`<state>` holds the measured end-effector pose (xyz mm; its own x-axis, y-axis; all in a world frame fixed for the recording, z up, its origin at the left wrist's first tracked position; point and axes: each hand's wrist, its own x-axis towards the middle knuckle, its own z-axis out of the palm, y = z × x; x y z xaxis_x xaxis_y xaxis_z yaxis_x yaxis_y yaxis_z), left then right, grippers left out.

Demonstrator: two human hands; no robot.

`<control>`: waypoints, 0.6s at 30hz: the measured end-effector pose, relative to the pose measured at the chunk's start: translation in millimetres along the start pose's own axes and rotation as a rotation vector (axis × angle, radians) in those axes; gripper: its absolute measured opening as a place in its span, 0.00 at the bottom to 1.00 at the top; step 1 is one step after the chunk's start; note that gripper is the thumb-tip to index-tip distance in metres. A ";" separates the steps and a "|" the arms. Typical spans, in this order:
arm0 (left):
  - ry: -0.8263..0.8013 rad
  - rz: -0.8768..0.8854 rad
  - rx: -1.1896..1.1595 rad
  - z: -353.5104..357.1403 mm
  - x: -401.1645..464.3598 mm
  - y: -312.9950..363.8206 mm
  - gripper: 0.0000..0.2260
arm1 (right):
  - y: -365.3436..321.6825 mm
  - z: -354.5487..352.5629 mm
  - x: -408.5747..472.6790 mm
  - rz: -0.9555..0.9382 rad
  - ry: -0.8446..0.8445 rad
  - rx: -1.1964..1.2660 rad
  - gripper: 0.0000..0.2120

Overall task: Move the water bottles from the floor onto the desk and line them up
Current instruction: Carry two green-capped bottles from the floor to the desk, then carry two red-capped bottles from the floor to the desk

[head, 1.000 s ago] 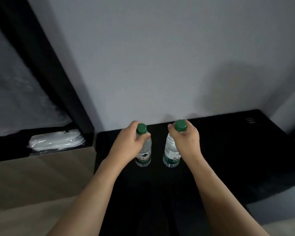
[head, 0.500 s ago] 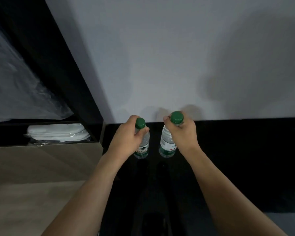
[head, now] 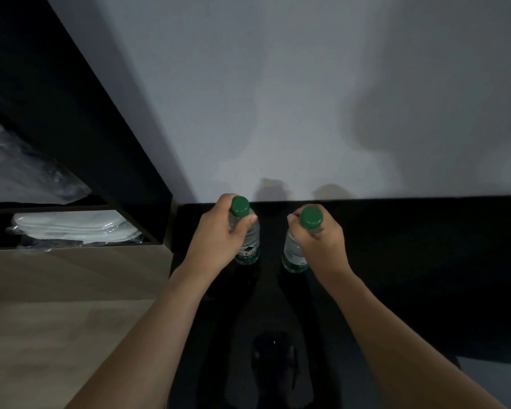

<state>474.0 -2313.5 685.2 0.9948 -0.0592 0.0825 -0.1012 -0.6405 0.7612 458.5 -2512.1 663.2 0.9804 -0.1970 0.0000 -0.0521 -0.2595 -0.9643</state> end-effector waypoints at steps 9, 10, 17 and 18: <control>-0.042 -0.068 -0.079 -6.2 -1.0 5.0 0.10 | -12.0 -3.9 -6.8 0.080 -0.079 -0.051 0.13; -0.041 -0.075 -0.062 -9.1 -1.3 6.6 0.12 | -14.9 -7.8 -8.9 0.085 -0.101 -0.045 0.13; -0.005 -0.088 0.163 -43.4 -30.4 33.1 0.33 | -57.4 -31.8 -29.0 -0.076 -0.072 -0.312 0.24; 0.014 -0.075 0.193 -49.3 -39.2 38.0 0.32 | -66.5 -32.9 -33.3 -0.133 -0.071 -0.375 0.24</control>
<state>430.8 -2297.8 742.5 0.9992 0.0039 0.0397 -0.0219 -0.7776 0.6284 423.1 -2519.5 736.1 0.9932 -0.0762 0.0876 0.0234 -0.6077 -0.7938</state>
